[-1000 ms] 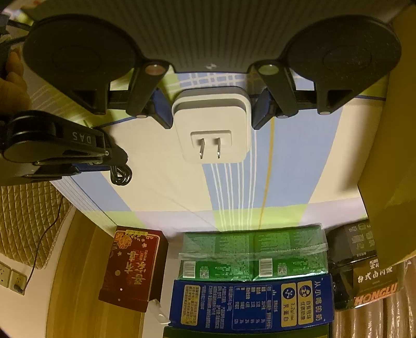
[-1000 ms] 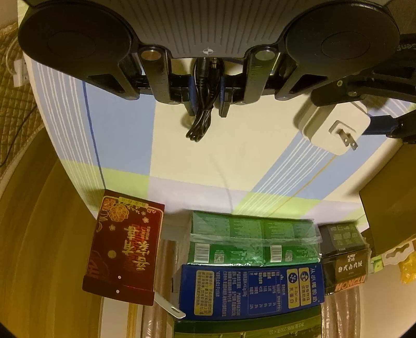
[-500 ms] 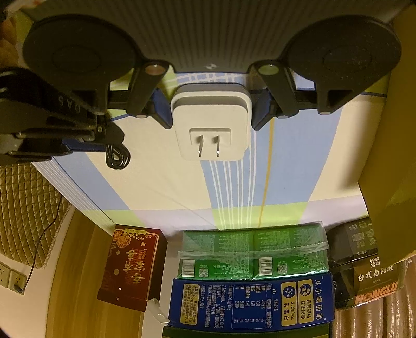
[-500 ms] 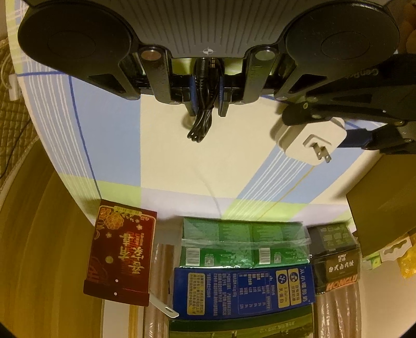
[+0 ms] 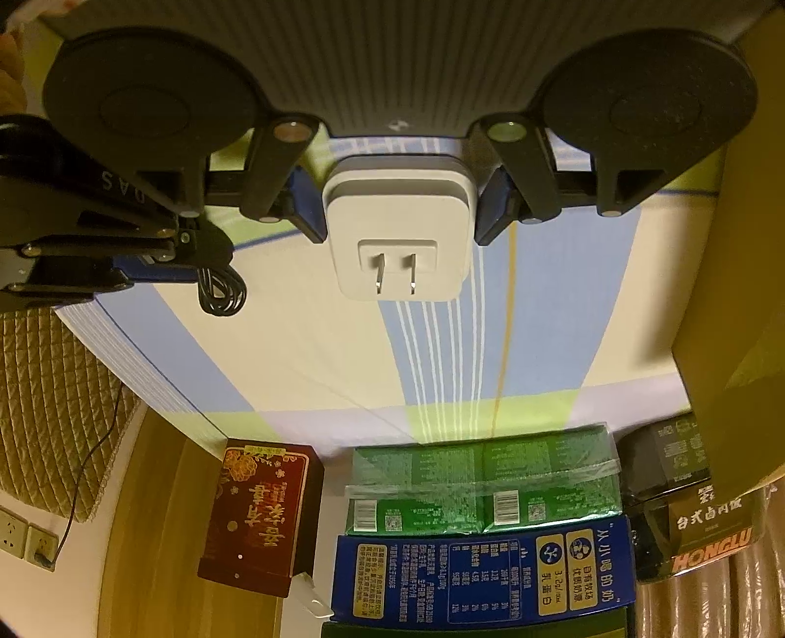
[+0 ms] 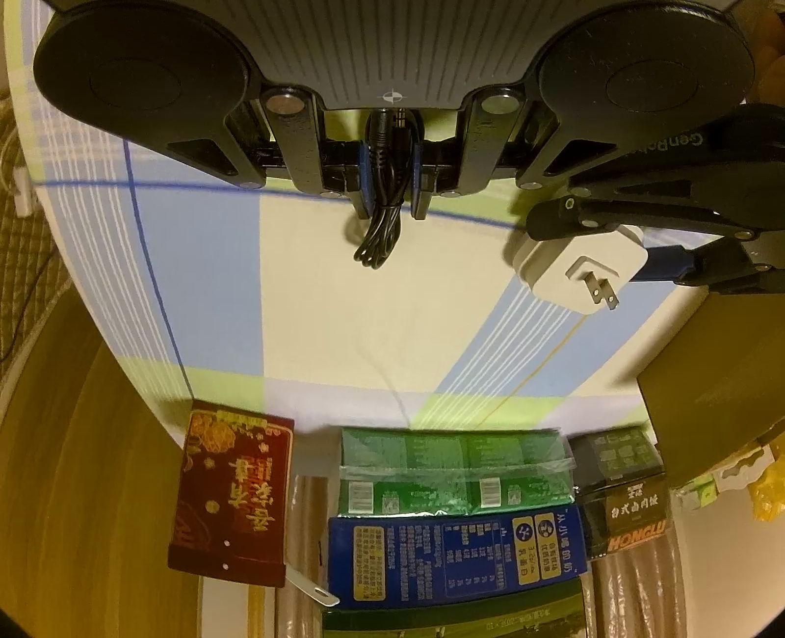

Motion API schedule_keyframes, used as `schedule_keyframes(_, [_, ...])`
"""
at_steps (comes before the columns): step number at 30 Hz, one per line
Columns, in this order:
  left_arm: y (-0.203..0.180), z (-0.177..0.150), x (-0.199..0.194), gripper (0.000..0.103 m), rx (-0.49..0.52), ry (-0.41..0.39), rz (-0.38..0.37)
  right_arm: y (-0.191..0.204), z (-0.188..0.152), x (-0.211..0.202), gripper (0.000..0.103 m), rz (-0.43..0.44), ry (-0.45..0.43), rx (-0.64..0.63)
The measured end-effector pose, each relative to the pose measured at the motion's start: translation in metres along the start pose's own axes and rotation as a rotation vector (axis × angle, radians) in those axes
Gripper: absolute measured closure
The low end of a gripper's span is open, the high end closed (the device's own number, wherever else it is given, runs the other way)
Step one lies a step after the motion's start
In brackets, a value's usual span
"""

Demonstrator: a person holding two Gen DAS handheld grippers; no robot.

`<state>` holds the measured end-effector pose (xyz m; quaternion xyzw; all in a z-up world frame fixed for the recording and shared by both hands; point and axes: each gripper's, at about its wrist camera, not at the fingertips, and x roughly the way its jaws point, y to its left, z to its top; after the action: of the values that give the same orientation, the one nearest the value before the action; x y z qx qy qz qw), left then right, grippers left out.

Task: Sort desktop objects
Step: 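Lift the adapter with left tool while right tool lifts the cable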

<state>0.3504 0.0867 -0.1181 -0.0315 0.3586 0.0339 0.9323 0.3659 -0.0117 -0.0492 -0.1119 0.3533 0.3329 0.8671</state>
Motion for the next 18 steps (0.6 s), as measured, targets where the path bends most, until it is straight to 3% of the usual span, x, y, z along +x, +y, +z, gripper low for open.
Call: schedule_keyframes(18, [-0.01, -0.004, -0.082, 0.043, -0.024, 0.01, -0.003, 0.014, 0.009, -0.092, 0.091, 0.008, -0.043, 0.034])
